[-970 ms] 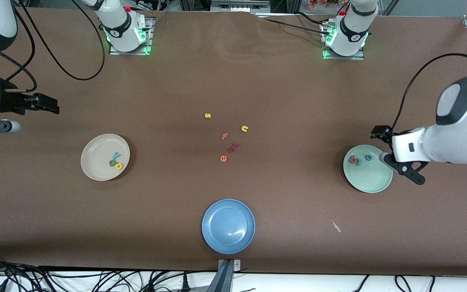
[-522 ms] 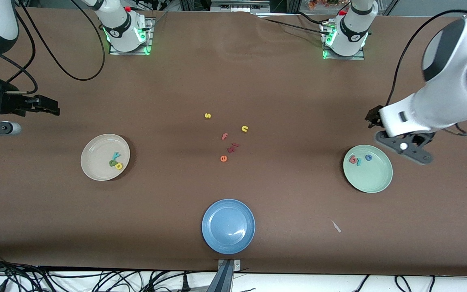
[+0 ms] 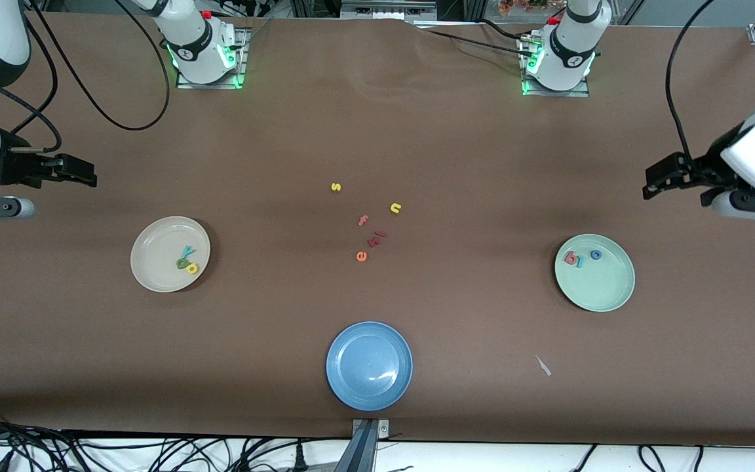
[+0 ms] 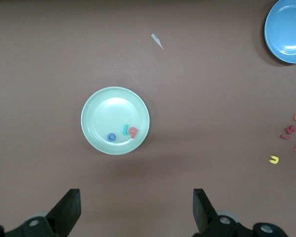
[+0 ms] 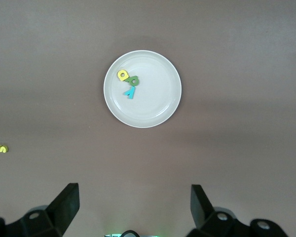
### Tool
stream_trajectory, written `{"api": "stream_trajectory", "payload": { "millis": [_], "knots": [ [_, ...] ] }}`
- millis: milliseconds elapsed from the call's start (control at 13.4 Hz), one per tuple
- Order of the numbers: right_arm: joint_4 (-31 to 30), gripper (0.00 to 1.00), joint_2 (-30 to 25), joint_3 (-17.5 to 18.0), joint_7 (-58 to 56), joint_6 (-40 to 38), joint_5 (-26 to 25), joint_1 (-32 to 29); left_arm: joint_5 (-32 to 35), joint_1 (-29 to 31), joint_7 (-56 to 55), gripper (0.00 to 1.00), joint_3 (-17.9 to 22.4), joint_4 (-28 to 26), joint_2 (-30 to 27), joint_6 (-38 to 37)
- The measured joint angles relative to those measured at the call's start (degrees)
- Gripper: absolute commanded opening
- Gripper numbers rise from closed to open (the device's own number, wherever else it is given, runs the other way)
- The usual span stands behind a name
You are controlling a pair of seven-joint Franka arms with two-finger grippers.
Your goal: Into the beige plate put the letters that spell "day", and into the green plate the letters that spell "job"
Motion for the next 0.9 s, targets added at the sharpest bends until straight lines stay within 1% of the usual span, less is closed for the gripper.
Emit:
{"api": "stream_trajectory", "payload": {
  "millis": [224, 448, 597, 895],
  "knots": [
    [0.00, 1.00, 0.00, -0.01, 0.01, 0.00, 0.00, 0.00, 0.26, -0.28, -0.37, 1.00, 0.31, -5.00, -3.83, 0.33],
    [0.00, 1.00, 0.00, -0.01, 0.01, -0.01, 0.00, 0.00, 3.90, -1.69, -0.30, 1.00, 0.39, -10.00, -7.76, 1.81],
    [0.00, 1.00, 0.01, -0.02, 0.01, -0.01, 0.00, 0.00, 4.30, -2.53, -0.33, 1.00, 0.39, -11.22, -8.90, 1.90],
    [0.00, 1.00, 0.01, -0.02, 0.01, -0.01, 0.01, 0.00, 4.24, -2.32, -0.11, 1.00, 0.49, -11.78, -9.01, 1.93]
  ]
}}
